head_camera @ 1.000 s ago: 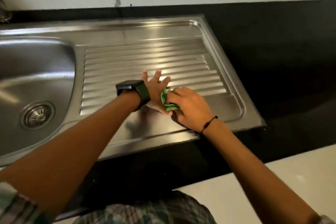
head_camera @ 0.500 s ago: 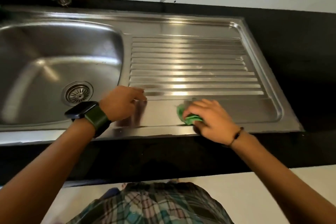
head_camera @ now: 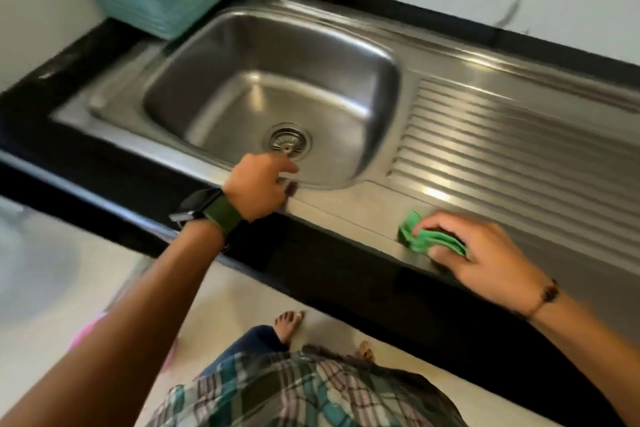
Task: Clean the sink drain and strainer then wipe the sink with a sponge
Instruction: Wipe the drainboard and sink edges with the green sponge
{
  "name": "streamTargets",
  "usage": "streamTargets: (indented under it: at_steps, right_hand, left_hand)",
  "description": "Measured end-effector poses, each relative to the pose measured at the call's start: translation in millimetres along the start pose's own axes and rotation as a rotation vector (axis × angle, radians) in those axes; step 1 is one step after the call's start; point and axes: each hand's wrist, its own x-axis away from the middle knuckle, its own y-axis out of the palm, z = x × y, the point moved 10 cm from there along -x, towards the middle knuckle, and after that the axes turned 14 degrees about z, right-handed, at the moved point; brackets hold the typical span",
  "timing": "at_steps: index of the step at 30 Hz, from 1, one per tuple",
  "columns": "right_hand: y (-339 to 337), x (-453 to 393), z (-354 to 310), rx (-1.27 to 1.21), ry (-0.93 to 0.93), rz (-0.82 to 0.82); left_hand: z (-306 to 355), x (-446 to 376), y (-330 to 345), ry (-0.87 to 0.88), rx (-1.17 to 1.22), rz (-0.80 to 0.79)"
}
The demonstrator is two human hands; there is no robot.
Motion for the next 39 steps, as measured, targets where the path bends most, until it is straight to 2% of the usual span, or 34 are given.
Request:
streamTargets:
  at_steps: [3,6,11,15,19,22,28,33,36,39]
  right_hand:
    - [15,-18,-19,0.013,-0.026,-0.005]
    - [41,-60,-73,-0.028,-0.136,0.092]
    - [88,-126,-157,-0.065,-0.258,0.153]
    - [83,-113,-151,-0.052,-0.334,0.090]
    - [59,-79,-103,-0.061,-0.316,0.001]
    - [59,-84,-95,-0.087,-0.304,-0.030]
    - [100,-136,-178,-0.090,-0.494,0.042]
    - [148,-204,-265,-0.170,-0.572,0.007]
    - [148,-210,-270,-0.184,-0.569,-0.041]
    - [136,-194,-242,-0.214,-0.567,-0.122]
  left_hand:
    - [-25,6,-12,-0.045,-0.028,0.038]
    - [-49,12,-26,-0.120,-0.033,0.085]
    - [-65,15,-36,-0.198,0.018,0.145]
    - [-71,12,-36,-0.253,0.031,0.167]
    - [-88,8,-35,-0.325,0.042,0.126]
    - [-111,9,-40,-0.392,0.007,0.136]
    - [-124,15,-39,-0.504,0.095,0.185]
    - [-127,1,-53,-0.458,-0.031,0.216]
    - [-146,-3,-67,-0.497,-0.083,0.238]
    - [-168,-3,-73,-0.520,-0.082,0.200]
